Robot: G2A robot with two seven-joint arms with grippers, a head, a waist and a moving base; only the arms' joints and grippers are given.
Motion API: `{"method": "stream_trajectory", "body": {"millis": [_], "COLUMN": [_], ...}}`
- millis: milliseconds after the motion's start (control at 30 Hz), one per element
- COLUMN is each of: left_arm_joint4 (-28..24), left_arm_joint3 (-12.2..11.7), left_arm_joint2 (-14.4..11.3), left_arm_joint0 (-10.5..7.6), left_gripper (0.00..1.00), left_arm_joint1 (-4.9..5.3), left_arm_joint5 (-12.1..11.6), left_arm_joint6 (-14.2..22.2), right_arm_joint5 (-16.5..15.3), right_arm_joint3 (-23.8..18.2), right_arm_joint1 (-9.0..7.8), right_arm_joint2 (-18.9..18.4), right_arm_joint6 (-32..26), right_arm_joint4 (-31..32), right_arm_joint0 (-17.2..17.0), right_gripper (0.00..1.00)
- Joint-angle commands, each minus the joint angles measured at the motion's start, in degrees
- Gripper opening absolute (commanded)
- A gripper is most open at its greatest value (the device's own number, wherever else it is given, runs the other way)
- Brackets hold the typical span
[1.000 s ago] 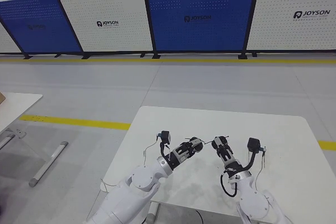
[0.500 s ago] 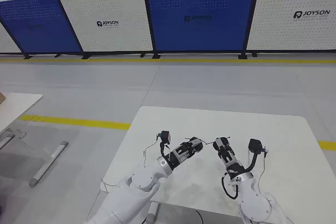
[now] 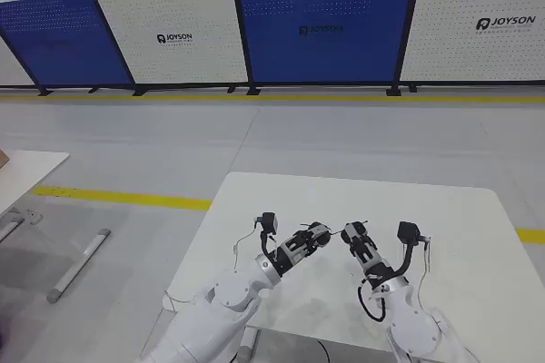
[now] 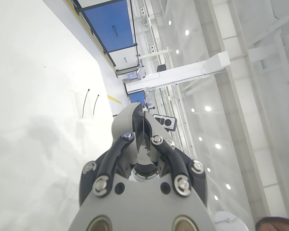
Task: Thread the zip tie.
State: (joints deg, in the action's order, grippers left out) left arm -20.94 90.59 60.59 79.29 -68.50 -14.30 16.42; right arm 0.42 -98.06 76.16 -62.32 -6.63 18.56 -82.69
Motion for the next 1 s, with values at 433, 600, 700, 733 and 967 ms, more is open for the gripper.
{"method": "stream_trajectory", "body": {"millis": [433, 600, 700, 733, 967], "left_arm_joint4": [0.1, 0.1, 0.1, 0.1, 0.1], "left_arm_joint3": [0.1, 0.1, 0.1, 0.1, 0.1], "left_arm_joint2": [0.1, 0.1, 0.1, 0.1, 0.1], "left_arm_joint0": [0.10, 0.10, 0.10, 0.10, 0.10], "left_gripper": [0.00, 0.00, 0.00, 0.00, 0.00], "left_arm_joint1": [-0.01, -0.01, -0.01, -0.01, -0.01], "left_arm_joint5": [0.1, 0.1, 0.1, 0.1, 0.1], "left_arm_joint6": [-0.3, -0.3, -0.3, -0.3, -0.3], "right_arm_joint5": [-0.7, -1.2, -0.9, -0.9, -0.6], "right_arm_joint3": [-0.5, -1.2, -1.2, -1.1, -0.9], "right_arm_joint1": [0.08, 0.00, 0.00, 0.00, 0.09], "right_arm_joint2": [-1.2, -2.2, -2.2, -2.1, -1.8], "right_arm_joint6": [0.8, 0.3, -0.5, -0.7, -0.9], "right_arm_joint4": [-2.0, -3.1, -3.2, -3.1, -2.3], "right_arm_joint0": [-0.6, -1.3, -1.4, -1.4, -1.2], "right_gripper": [0.00, 0.00, 0.00, 0.04, 0.29]}}
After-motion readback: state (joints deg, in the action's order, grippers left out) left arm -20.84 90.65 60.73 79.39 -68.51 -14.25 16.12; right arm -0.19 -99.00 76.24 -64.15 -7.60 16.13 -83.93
